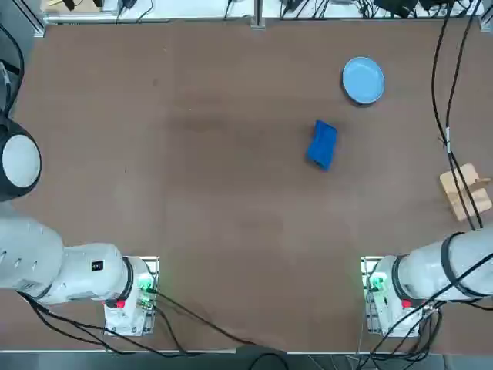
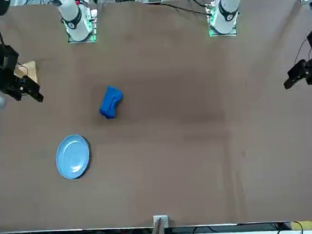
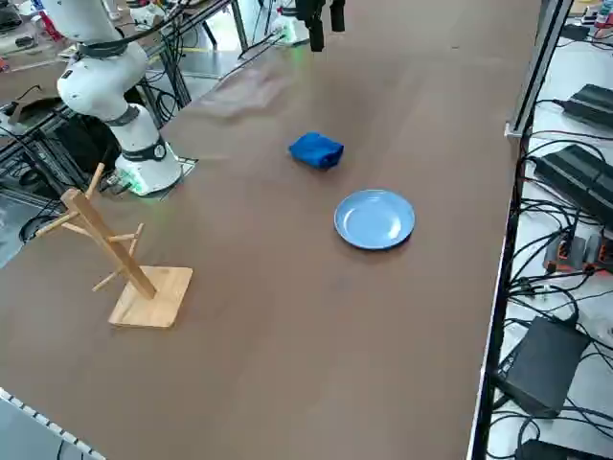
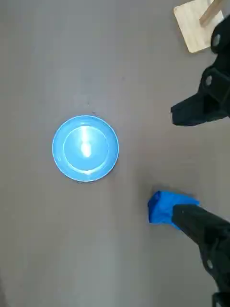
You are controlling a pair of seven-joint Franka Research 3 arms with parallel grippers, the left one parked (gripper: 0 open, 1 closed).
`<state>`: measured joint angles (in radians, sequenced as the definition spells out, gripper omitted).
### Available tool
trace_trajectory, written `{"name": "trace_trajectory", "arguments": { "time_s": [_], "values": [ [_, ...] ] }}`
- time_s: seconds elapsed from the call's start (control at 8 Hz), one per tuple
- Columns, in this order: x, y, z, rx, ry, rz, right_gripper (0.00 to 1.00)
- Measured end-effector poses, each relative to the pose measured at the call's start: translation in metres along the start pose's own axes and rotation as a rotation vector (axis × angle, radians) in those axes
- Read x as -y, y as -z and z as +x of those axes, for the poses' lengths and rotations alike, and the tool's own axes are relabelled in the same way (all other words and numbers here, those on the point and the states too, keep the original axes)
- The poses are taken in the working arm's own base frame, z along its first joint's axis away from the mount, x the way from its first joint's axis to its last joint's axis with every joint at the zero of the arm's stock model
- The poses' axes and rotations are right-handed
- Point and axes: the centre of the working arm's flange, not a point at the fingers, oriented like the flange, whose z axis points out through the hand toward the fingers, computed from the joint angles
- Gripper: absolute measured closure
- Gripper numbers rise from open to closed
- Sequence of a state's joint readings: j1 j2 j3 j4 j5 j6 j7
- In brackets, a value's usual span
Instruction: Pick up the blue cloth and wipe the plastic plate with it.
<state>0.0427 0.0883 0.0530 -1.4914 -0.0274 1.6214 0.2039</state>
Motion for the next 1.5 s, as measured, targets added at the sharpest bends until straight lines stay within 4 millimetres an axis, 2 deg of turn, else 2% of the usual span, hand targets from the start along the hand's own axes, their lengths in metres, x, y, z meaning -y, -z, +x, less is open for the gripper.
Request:
{"name": "trace_trajectory", "arguments": {
  "time_s": [0.25,0.75,1.0,1.25,1.5],
  "values": [
    [0.002,0.000,-0.001,0.000,0.001,0.001,0.00],
    [0.022,-0.005,-0.006,0.026,0.009,-0.002,0.00],
    [0.028,-0.025,0.001,0.057,-0.013,-0.008,0.00],
    [0.053,-0.049,0.005,0.079,-0.099,-0.015,0.00],
    [0.067,-0.083,0.012,0.109,-0.192,-0.022,0.00]
  ]
}}
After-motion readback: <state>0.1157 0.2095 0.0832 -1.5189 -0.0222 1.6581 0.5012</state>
